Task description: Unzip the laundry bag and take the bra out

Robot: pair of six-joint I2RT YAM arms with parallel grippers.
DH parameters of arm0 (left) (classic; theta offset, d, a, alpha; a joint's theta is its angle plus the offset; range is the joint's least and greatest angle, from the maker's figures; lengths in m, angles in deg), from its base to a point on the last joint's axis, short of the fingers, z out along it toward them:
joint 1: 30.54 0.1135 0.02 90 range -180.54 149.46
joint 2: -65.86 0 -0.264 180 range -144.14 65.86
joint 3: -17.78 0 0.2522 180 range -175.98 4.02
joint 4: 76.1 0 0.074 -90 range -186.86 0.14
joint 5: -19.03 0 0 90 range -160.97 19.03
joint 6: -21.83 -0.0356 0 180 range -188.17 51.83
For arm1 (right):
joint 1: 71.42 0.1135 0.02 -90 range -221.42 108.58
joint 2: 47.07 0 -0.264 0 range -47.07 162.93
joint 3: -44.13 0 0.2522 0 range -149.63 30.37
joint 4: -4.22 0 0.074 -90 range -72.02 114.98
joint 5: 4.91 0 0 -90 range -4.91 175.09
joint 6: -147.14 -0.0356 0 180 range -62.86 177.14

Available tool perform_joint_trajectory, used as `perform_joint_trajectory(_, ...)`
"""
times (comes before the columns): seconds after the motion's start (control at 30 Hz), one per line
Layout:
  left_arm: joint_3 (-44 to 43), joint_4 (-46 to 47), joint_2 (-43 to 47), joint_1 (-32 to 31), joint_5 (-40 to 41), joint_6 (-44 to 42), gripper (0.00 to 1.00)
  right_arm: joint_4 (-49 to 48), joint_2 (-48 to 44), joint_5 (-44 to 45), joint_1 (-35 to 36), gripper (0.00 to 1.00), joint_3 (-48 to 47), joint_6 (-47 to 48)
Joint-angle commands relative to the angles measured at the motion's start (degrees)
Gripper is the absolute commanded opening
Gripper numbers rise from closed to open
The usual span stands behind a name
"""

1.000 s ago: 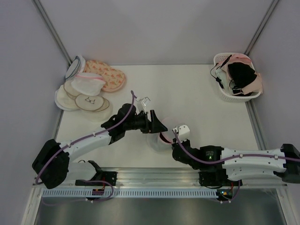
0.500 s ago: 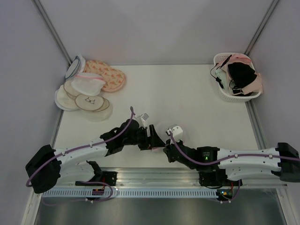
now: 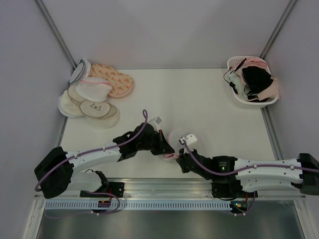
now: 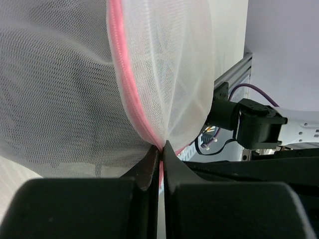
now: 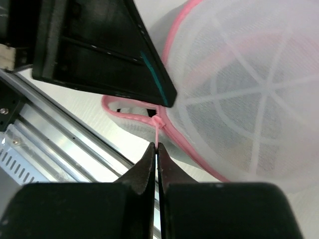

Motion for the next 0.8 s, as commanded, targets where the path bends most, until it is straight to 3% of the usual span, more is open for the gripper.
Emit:
perform_joint_trajectory(0.0, -1.92, -1.69, 0.59, 0.36, 3.49, -3.25, 0.02, 7.59, -0.91, 3.87, 0.13, 0.0, -2.29, -3.44)
perform_joint_trajectory(0.43, -1.82, -7.75, 6.93, 6.51, 1.22, -9.4, 0.02, 34.49, -1.26, 18.46, 0.13, 0.01, -5.98, -21.29)
perform_joint_trajectory(0.57, -4.02, -8.11, 6.05, 7.22, -1.24, -12.21, 0.02, 35.65, 1.02, 20.57, 0.13, 0.0, -7.12, -23.23)
perform_joint_trajectory(0.73, -5.61, -7.49, 7.62, 7.31, -1.69, -13.27, 0.02, 30.92, 1.73, 21.1, 0.04, 0.0, -6.87, -19.11)
perform_joint_trajectory(0.77, -6.13, -7.4, 8.5, 7.31, -1.43, -13.01, 0.02, 30.38, 1.82, 20.93, -0.22, 0.06, -6.86, -18.66)
